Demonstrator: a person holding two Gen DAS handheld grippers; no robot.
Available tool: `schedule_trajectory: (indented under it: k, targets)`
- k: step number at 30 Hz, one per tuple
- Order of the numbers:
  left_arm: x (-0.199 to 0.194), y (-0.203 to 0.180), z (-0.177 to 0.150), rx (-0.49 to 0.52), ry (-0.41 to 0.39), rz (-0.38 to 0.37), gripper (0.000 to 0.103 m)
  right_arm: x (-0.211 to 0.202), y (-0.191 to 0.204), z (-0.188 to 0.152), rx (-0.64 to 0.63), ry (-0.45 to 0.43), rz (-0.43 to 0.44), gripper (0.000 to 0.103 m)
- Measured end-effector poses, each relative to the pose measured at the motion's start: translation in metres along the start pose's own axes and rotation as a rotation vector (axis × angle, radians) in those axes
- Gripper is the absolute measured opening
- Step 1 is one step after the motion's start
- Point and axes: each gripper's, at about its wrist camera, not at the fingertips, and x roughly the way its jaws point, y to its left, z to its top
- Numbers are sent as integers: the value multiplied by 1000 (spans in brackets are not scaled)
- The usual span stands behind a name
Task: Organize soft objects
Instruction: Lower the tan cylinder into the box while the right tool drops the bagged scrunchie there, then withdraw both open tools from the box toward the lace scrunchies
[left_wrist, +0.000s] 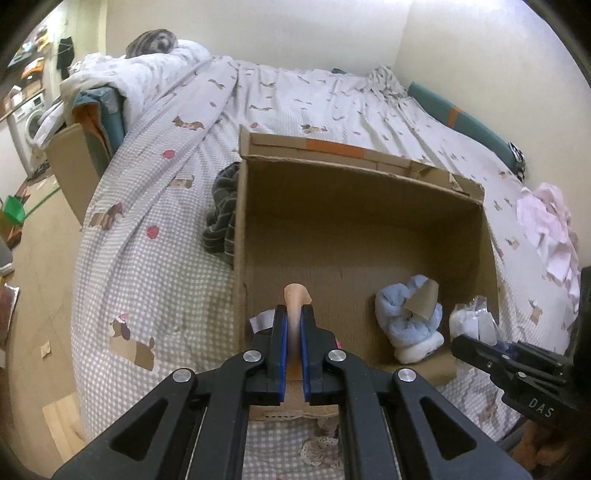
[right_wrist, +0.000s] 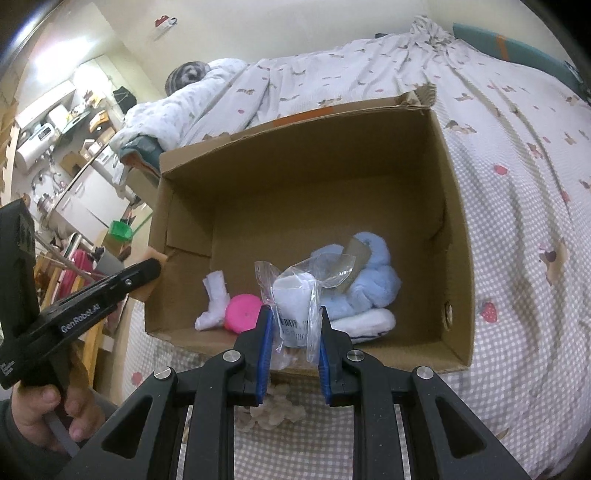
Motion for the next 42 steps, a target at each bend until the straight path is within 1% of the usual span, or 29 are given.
schedule_trajectory:
  k: [3,12,13,14,15,17,18,19,20,21,23,24,25,26,27,29,32,35,37,40,42]
  targets:
    - [7,-2,-2,7,31,-5,6,2,0,0,5,4,8,23]
    - [4,-3,-5,3,8,3,7,8,-4,1,30,22,25,23]
    - [5,-3,-5,4,9,5,9,9,-6,0,40,30,30,23]
    - [5,-3,-6,4,10,10,16,9,-7,0,45,33,28,23]
    - [5,-3,-5,2,10,11,19,10,-8,0,49,34,27,23]
    - [5,-1,-5,-10,9,15,33,10,-9,-1,61,33,36,23]
    - [4,0,-5,-16,7,12,36,9,-9,-1,63,33,37,24]
    - [3,1,-4,-26,5,4,45,10,-9,-1,65,33,39,25]
    - [2,2,-4,-30,2,-4,50,10,-9,-1,68,35,44,26]
    - [1,2,-4,-30,-2,-18,51,10,-10,0,71,36,47,31]
    - [-3,-1,-4,-10,-20,2,53,7,-11,1,86,21,60,58]
    - [-6,-2,-3,1,-34,18,56,4,-12,2,100,-2,69,82]
    - [-8,-2,-3,1,-42,22,63,-2,-14,3,117,-39,75,93]
    - [-10,-2,-2,-2,-57,24,70,-7,-15,4,127,-71,79,97]
    - [-14,-1,-1,-6,-77,27,73,-11,-15,5,128,-91,78,100]
    - [-18,-1,1,-8,-90,33,89,-15,-15,6,126,-108,66,101]
    - [-22,-1,3,-1,-110,30,93,-15,-11,6,106,-112,48,102]
    - [-26,-1,4,-5,-124,23,94,-19,-5,8,76,-136,44,102]
    - [-30,3,4,-25,-139,5,94,-21,-1,8,59,-152,43,102]
    - [-37,12,4,-60,-158,25,95,-22,2,8,46,-153,39,102]
    - [-42,18,2,-82,-165,21,100,-23,4,6,37,-151,35,102]
